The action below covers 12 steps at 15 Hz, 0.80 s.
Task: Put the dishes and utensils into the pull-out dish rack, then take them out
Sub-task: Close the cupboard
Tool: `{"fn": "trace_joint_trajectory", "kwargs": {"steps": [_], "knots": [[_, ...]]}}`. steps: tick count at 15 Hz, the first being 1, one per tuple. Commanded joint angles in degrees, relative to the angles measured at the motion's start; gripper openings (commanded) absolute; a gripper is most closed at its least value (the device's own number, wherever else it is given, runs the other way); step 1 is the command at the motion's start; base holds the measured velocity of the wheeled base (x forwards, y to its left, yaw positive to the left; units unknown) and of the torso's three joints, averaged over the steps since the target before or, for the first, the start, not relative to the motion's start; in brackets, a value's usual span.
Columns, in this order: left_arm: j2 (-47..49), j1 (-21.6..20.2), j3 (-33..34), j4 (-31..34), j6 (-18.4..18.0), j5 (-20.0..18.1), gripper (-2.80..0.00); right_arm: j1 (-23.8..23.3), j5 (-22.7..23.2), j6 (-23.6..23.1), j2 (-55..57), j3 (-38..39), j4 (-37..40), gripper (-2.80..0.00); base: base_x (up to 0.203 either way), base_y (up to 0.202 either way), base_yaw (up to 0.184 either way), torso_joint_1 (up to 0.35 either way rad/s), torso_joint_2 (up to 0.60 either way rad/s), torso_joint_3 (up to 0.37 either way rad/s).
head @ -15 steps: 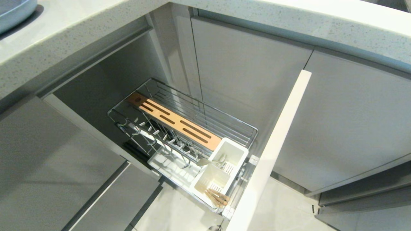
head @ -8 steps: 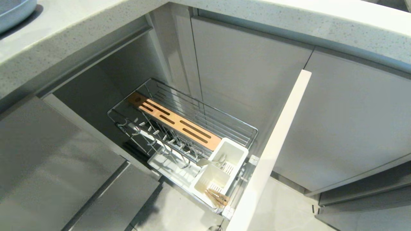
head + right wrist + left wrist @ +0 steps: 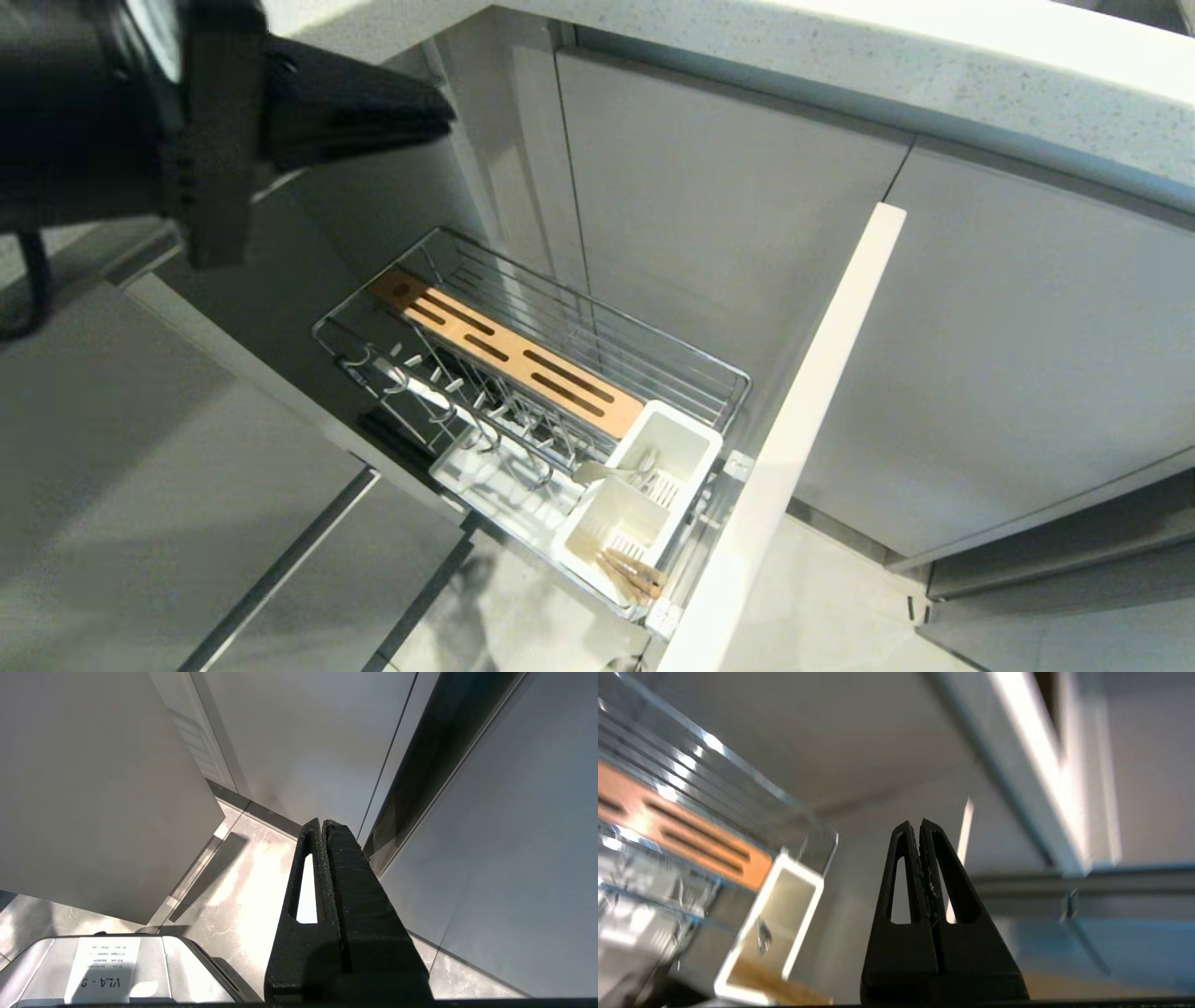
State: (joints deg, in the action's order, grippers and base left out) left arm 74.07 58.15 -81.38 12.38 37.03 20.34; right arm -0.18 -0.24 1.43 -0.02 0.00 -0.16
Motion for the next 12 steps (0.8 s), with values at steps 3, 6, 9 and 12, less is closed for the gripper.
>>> {"fn": "trace_joint_trajectory", "kwargs": {"steps": [3, 6, 9, 12], "knots": [[6.8, 9.85, 0.47, 3.17, 5.69, 2.14, -2.8, 0.01, -0.02, -0.01, -0.23, 0.09, -0.02, -2.8, 0.0, 0.0, 0.0, 0.0, 0.0, 0.0], [8.95, 14.29, 0.88, 3.42, 8.87, 1.97, -2.8, 0.01, -0.02, 0.02, -0.24, 0.09, -0.02, -2.8, 0.0, 0.0, 0.0, 0.0, 0.0, 0.0], [10.96, 17.28, 1.91, 3.44, 9.48, 1.73, -2.8, 0.01, -0.02, 0.07, -0.24, 0.09, -0.02, -2.8, 0.0, 0.0, 0.0, 0.0, 0.0, 0.0], [12.14, 19.61, 2.54, 3.44, 9.47, 0.82, -2.8, 0.01, -0.02, -0.02, -0.24, 0.09, -0.02, -2.8, 0.0, 0.0, 0.0, 0.0, 0.0, 0.0]]}}
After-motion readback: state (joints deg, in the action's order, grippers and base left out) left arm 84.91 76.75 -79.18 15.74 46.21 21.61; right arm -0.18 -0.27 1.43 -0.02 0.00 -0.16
